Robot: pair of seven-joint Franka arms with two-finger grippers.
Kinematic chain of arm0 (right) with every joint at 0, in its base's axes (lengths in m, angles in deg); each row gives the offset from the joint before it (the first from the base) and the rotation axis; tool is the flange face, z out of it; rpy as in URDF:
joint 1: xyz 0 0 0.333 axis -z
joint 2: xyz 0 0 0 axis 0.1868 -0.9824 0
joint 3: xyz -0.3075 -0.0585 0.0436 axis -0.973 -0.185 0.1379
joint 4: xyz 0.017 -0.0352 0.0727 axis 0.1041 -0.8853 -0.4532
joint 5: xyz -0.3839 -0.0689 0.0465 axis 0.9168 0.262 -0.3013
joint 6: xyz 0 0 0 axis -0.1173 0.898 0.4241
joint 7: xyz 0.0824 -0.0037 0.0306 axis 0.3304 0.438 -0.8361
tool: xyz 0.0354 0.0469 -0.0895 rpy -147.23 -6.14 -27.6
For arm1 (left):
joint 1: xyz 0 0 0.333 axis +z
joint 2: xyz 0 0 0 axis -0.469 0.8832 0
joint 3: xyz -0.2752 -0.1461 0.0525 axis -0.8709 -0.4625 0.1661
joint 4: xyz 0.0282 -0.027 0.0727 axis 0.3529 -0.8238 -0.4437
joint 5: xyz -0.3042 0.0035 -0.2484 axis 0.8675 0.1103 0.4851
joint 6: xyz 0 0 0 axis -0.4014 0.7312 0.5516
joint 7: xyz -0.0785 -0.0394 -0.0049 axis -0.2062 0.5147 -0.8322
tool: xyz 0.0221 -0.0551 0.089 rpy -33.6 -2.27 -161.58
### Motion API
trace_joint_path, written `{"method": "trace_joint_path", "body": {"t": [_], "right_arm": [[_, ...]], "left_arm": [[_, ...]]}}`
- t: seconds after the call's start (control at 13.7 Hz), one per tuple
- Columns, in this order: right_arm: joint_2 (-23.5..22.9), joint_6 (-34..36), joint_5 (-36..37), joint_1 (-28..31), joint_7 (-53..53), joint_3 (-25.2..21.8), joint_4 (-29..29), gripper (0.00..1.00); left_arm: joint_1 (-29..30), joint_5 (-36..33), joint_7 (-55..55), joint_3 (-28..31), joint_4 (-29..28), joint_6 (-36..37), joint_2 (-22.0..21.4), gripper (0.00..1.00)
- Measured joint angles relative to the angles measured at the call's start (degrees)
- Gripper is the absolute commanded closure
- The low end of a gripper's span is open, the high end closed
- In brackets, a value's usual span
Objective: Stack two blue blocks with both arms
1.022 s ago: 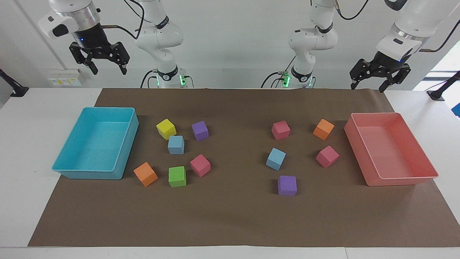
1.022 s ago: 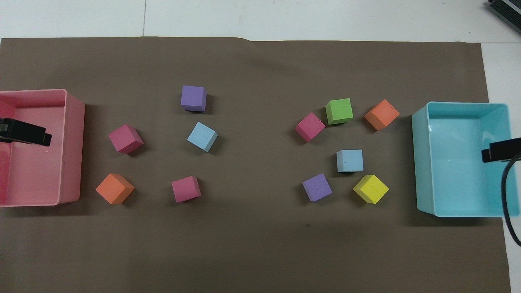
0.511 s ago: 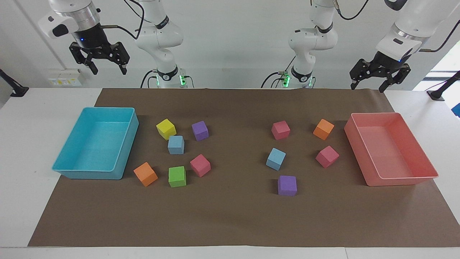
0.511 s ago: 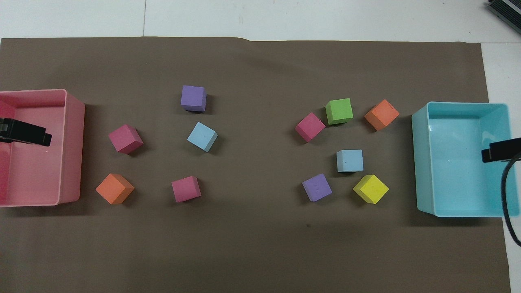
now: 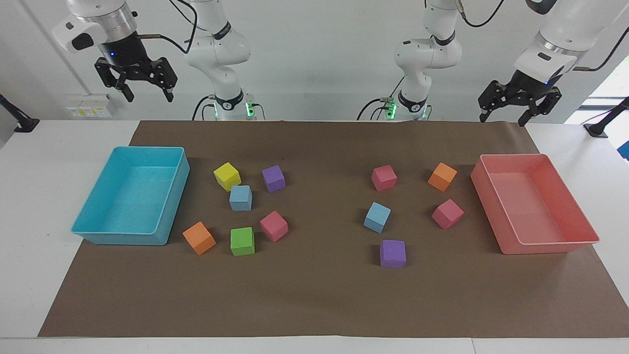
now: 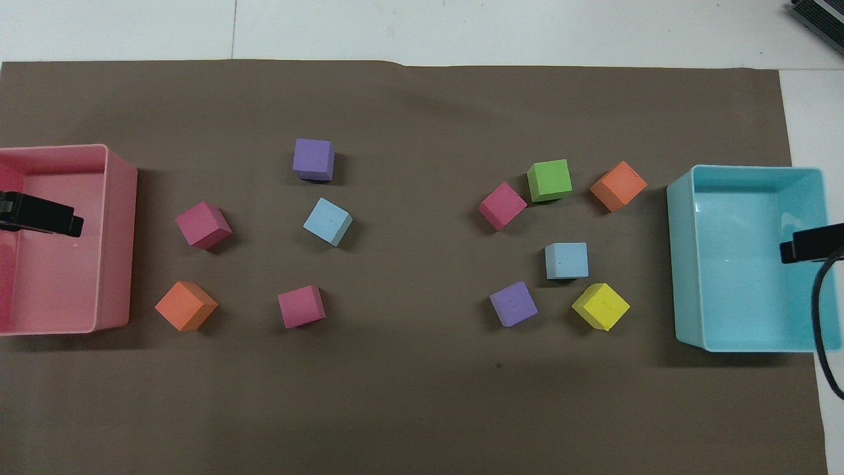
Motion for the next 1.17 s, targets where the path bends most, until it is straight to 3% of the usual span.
{"method": "trace_joint_path", "body": {"t": [1.17], "right_arm": [[0.0,0.0,0.0,0.0,0.0,0.0,0.0,0.00]], "left_arm": [[0.0,0.0,0.0,-0.5,0.0,0.7,0.0,0.00]]}}
